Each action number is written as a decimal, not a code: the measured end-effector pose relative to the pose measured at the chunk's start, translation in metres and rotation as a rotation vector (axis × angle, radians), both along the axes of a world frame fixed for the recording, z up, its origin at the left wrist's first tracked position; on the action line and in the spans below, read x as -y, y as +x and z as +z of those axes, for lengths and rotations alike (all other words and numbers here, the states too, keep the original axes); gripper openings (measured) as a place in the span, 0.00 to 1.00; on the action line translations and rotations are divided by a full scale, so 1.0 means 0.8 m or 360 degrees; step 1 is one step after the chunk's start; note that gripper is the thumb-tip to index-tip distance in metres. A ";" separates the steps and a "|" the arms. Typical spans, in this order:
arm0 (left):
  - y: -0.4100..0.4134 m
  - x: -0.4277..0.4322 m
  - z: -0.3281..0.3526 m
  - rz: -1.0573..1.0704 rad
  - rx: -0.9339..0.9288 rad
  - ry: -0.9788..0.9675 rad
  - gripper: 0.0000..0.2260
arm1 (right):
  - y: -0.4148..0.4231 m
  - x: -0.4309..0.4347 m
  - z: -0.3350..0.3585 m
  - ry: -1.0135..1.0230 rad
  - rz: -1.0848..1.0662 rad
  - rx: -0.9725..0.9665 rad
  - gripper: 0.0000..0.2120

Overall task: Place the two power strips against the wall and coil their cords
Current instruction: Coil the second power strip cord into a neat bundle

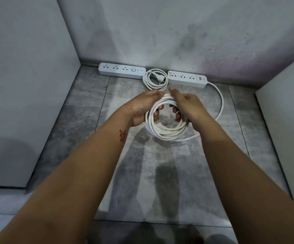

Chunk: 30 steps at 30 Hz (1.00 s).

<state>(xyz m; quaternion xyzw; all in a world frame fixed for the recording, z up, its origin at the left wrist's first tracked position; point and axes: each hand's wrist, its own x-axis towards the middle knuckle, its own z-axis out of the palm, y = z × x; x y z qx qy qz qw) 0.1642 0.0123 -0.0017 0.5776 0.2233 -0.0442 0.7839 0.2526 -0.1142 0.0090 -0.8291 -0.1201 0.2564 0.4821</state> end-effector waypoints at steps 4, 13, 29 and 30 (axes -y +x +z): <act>0.003 0.003 -0.002 0.0190 0.0044 -0.0060 0.12 | 0.002 -0.006 -0.006 -0.0028 -0.0066 0.0184 0.26; 0.008 0.011 -0.014 0.0497 0.0097 0.0053 0.13 | 0.022 -0.001 -0.022 0.0183 -0.0752 0.0092 0.29; 0.021 0.044 -0.003 0.0575 -0.0260 -0.0717 0.30 | -0.001 -0.016 -0.038 0.0863 -0.1237 -0.0571 0.24; 0.021 0.042 -0.003 0.0546 -0.0264 -0.0702 0.30 | -0.001 -0.015 -0.041 0.0851 -0.1224 -0.0569 0.24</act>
